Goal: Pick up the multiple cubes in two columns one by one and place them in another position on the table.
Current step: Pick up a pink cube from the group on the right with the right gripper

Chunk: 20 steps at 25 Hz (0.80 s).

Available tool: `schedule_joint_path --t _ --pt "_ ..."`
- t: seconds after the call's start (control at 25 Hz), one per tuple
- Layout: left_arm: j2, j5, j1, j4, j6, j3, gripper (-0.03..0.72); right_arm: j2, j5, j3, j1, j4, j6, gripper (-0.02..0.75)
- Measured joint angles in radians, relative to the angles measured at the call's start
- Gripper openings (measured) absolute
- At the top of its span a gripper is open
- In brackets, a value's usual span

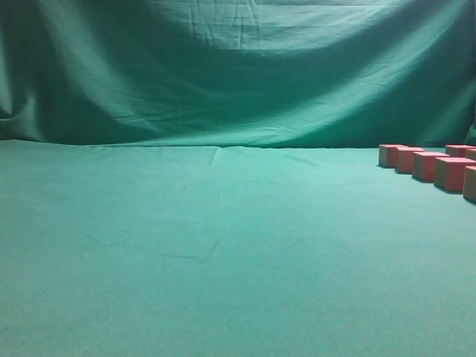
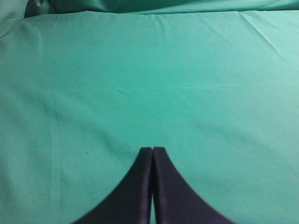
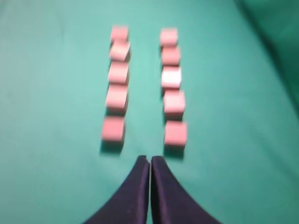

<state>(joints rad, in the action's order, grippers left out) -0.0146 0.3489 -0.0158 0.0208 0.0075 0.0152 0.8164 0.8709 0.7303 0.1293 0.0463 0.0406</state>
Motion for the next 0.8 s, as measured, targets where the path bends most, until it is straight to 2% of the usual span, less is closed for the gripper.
schedule_joint_path --t 0.16,0.32,0.72,0.76,0.8 --pt "0.000 0.000 0.000 0.000 0.000 0.000 0.000 0.183 0.050 0.053 0.101 0.000 -0.017 0.000" --pt "0.000 0.000 0.000 0.000 0.000 0.000 0.000 0.328 -0.015 0.072 0.179 0.002 0.003 0.000" --pt "0.000 0.000 0.000 0.000 0.000 0.000 0.000 0.664 -0.047 0.209 0.169 0.055 0.119 0.000" --pt "0.000 0.000 0.000 0.000 0.000 0.000 0.000 0.694 -0.047 0.228 0.167 0.057 0.123 0.050" --pt "0.000 0.000 0.000 0.000 0.000 0.000 0.000 0.722 -0.049 0.243 0.167 0.058 0.131 0.050"
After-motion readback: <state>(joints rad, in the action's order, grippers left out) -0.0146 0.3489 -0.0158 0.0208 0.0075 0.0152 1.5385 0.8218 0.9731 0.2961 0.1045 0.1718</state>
